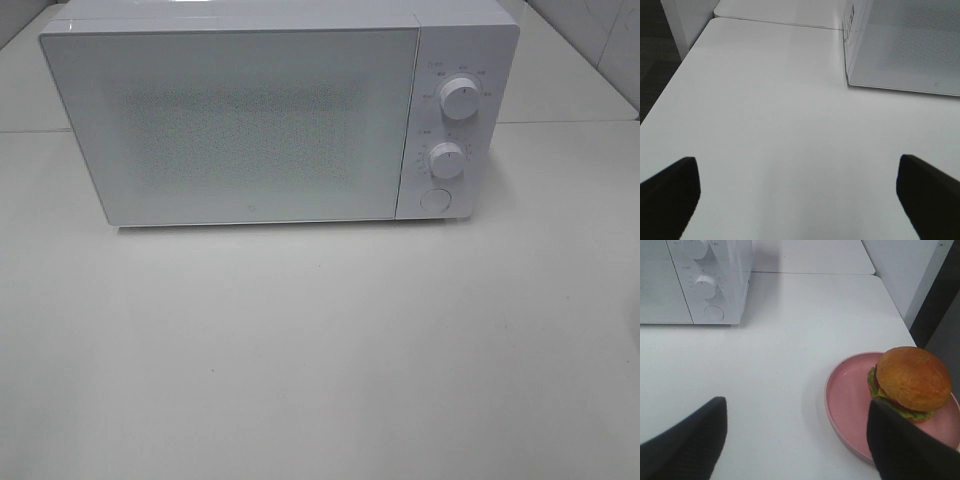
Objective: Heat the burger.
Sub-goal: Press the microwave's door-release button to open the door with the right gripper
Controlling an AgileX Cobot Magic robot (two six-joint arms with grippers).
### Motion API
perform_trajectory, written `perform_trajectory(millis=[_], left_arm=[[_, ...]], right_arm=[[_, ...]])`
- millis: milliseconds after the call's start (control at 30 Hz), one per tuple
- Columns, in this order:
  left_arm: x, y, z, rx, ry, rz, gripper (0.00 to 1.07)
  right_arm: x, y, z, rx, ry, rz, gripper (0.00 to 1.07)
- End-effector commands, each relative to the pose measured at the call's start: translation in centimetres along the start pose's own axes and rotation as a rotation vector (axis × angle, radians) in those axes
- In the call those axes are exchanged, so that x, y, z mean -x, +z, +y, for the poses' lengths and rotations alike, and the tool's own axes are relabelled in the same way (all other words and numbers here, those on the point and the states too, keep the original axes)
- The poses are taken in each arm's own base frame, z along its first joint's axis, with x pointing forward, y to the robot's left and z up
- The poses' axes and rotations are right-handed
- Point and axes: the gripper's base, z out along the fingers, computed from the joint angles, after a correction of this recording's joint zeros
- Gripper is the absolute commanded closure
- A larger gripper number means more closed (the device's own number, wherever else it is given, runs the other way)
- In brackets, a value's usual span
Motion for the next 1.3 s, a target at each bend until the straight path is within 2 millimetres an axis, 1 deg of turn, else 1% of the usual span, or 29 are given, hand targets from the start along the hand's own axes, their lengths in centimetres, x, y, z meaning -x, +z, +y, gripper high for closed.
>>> perform_trajectory(millis=[33, 133, 200, 233, 267, 300, 333, 367, 400, 433, 500, 533, 567, 600, 633, 667, 733, 767, 833, 867, 900, 933, 1000, 1067, 1100, 1167, 1200, 1267, 1300], left_arm=[[-0.2, -0.3, 0.0, -0.010, -0.005, -0.022, 0.04], [-0.2, -0.3, 0.0, -0.010, -0.005, -0.022, 0.04], [-0.2, -0.3, 0.0, -0.010, -0.005, -0.022, 0.04], [-0.2, -0.3, -0.1, -0.010, -0.005, -0.019, 0.04], [-0.1, -0.3, -0.1, -0.010, -0.005, -0.016, 0.04], [-0.1, -0.3, -0.1, -0.010, -0.005, -0.016, 0.04], [-0.1, -0.2, -0.1, -0.010, -0.005, -0.015, 0.04], [-0.1, -0.2, -0.1, -0.010, -0.005, -0.015, 0.04], [-0.1, -0.2, -0.1, -0.010, -0.005, -0.015, 0.04], [-0.1, -0.2, -0.1, -0.010, -0.005, -0.015, 0.04], [-0.1, -0.2, -0.1, -0.010, -0.005, -0.015, 0.04], [-0.1, -0.2, -0.1, -0.010, -0.005, -0.015, 0.04], [-0.1, -0.2, -0.1, -0.010, -0.005, -0.015, 0.04], [-0.1, -0.2, -0.1, -0.010, -0.005, -0.015, 0.04], [-0.1, -0.2, -0.1, -0.010, -0.005, -0.015, 0.04], [-0.1, -0.2, -0.1, -0.010, -0.005, -0.015, 0.04], [-0.1, -0.2, -0.1, -0.010, -0.005, -0.015, 0.04], [-0.1, -0.2, -0.1, -0.010, -0.005, -0.015, 0.04], [-0.1, -0.2, -0.1, -0.010, -0.005, -0.015, 0.04], [-0.1, -0.2, -0.1, -0.010, -0.005, -0.015, 0.04], [-0.1, -0.2, -0.1, -0.010, -0.005, -0.015, 0.04], [-0.1, -0.2, -0.1, -0.010, -0.005, -0.015, 0.04], [-0.1, -0.2, -0.1, -0.010, -0.005, -0.015, 0.04], [-0.1, -0.2, -0.1, -0.010, -0.005, -0.015, 0.04], [-0.1, -0.2, -0.1, -0.010, -0.005, -0.015, 0.04], [-0.1, -0.2, -0.1, -0.010, -0.005, -0.015, 0.04], [-0.1, -0.2, -0.1, -0.010, -0.005, -0.015, 0.04], [-0.1, -0.2, -0.1, -0.010, -0.005, -0.015, 0.04], [-0.1, -0.2, -0.1, -0.010, -0.005, -0.015, 0.04]], right_arm=[[0.0, -0.5, -0.1, -0.005, 0.002, -0.049, 0.32], [0.2, -0.4, 0.0, -0.005, 0.001, -0.044, 0.35], [0.8, -0.2, 0.0, -0.006, -0.004, -0.043, 0.38], [1.3, 0.0, 0.0, -0.005, -0.007, -0.047, 0.40], [2.4, 0.5, 0.1, 0.000, -0.012, -0.083, 0.45], [2.4, 0.5, 0.1, 0.000, -0.012, -0.083, 0.45], [3.5, 1.1, 0.2, 0.006, -0.015, -0.130, 0.48], [4.0, 1.5, 0.3, 0.009, -0.018, -0.143, 0.54], [4.0, 1.5, 0.3, 0.009, -0.018, -0.143, 0.54], [4.8, 2.2, 0.4, 0.015, -0.020, -0.164, 0.60], [5.1, 2.7, 0.5, 0.018, -0.022, -0.169, 0.62], [5.7, 3.8, 0.6, 0.025, -0.027, -0.202, 0.69], [5.7, 3.8, 0.6, 0.025, -0.027, -0.202, 0.69], [5.9, 4.2, 0.7, 0.029, -0.029, -0.220, 0.72], [6.1, 5.3, 1.0, 0.039, -0.033, -0.272, 0.77], [6.1, 5.3, 1.0, 0.039, -0.033, -0.272, 0.77], [6.2, 7.0, 1.3, 0.053, -0.043, -0.340, 0.81], [6.2, 7.0, 1.3, 0.053, -0.043, -0.340, 0.81], [5.9, 8.6, 1.6, 0.069, -0.047, -0.384, 0.80], [5.9, 8.6, 1.6, 0.069, -0.047, -0.384, 0.80], [5.6, 9.5, 1.8, 0.079, -0.049, -0.408, 0.79], [5.6, 9.5, 1.8, 0.079, -0.049, -0.408, 0.79], [5.0, 10.7, 2.1, 0.094, -0.039, -0.414, 0.79], [4.8, 11.1, 2.2, 0.100, -0.033, -0.420, 0.79], [4.4, 12.0, 2.3, 0.111, -0.028, -0.432, 0.79], [4.3, 12.3, 2.4, 0.116, -0.027, -0.446, 0.79], [3.8, 13.2, 2.6, 0.126, -0.026, -0.439, 0.79], [3.6, 13.6, 2.7, 0.130, -0.030, -0.440, 0.79], [3.2, 14.4, 2.9, 0.138, -0.036, -0.435, 0.79]])
